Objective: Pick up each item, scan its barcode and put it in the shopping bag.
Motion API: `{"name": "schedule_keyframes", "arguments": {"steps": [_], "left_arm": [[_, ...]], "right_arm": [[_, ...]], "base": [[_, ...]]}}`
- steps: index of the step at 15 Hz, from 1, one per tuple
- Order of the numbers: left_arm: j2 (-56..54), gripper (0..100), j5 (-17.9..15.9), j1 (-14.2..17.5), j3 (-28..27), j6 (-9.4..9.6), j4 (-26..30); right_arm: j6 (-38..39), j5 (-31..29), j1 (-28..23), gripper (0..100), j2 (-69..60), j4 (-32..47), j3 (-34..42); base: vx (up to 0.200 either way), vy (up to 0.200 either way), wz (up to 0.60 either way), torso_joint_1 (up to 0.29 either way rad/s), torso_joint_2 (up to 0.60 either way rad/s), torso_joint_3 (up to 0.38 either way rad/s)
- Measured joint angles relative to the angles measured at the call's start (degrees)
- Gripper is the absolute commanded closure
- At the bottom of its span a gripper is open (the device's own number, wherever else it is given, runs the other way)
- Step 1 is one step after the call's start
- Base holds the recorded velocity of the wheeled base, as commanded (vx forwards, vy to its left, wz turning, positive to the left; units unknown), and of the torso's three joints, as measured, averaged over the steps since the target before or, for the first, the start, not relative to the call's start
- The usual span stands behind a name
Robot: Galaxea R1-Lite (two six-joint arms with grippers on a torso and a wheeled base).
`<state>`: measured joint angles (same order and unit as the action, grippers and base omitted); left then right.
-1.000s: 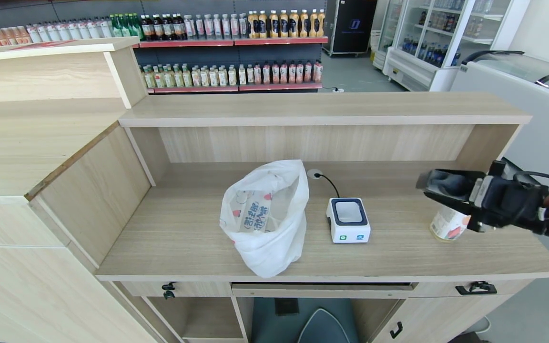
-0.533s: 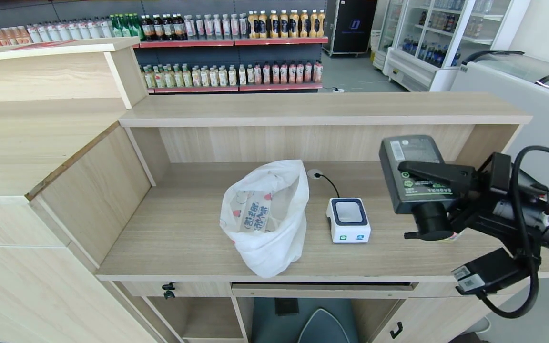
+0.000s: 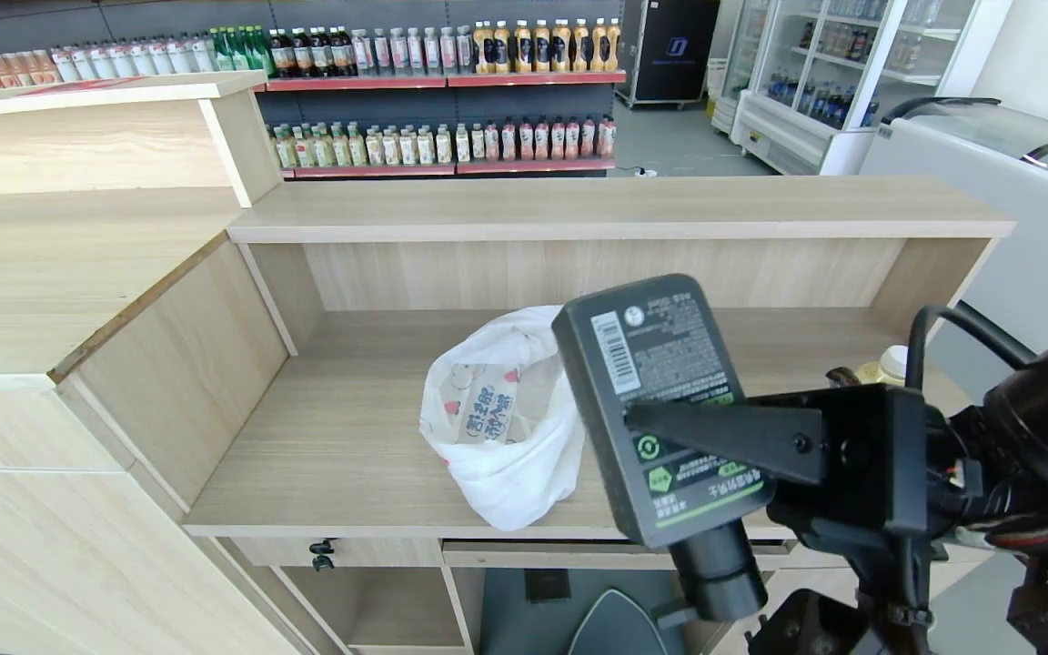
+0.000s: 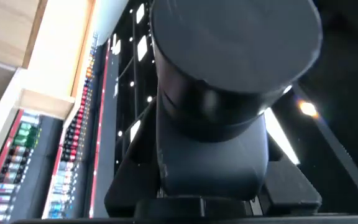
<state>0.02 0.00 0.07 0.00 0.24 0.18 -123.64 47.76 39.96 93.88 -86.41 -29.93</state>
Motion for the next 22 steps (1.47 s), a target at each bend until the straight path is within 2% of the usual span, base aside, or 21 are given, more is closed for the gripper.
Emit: {"name": "schedule_keyframes", "arguments": {"steps": [3,7,11,22], "left_arm": [[0.0,0,0.0,0.0,0.0,0.02,0.0],[0.0,0,0.0,0.0,0.0,0.0,0.0],[0.0,0,0.0,0.0,0.0,0.0,0.0],[0.0,0,0.0,0.0,0.0,0.0,0.0]], "right_arm": [[0.0,0.1,4.1,100,-0.9,1.2,2.1],[-0.1,0.4,6.2,100,-5.3,5.0,4.9],[-0.4,1.2,7.9,100,-7.1,5.5,5.5],[-1.9,3.1,8.1,100,-10.9,8.7,6.0]], "base": [[0.0,0.0,0.0,0.0,0.0,0.0],[0.0,0.0,0.0,0.0,0.0,0.0],[0.0,0.0,0.0,0.0,0.0,0.0],[0.0,0.0,0.0,0.0,0.0,0.0]]}}
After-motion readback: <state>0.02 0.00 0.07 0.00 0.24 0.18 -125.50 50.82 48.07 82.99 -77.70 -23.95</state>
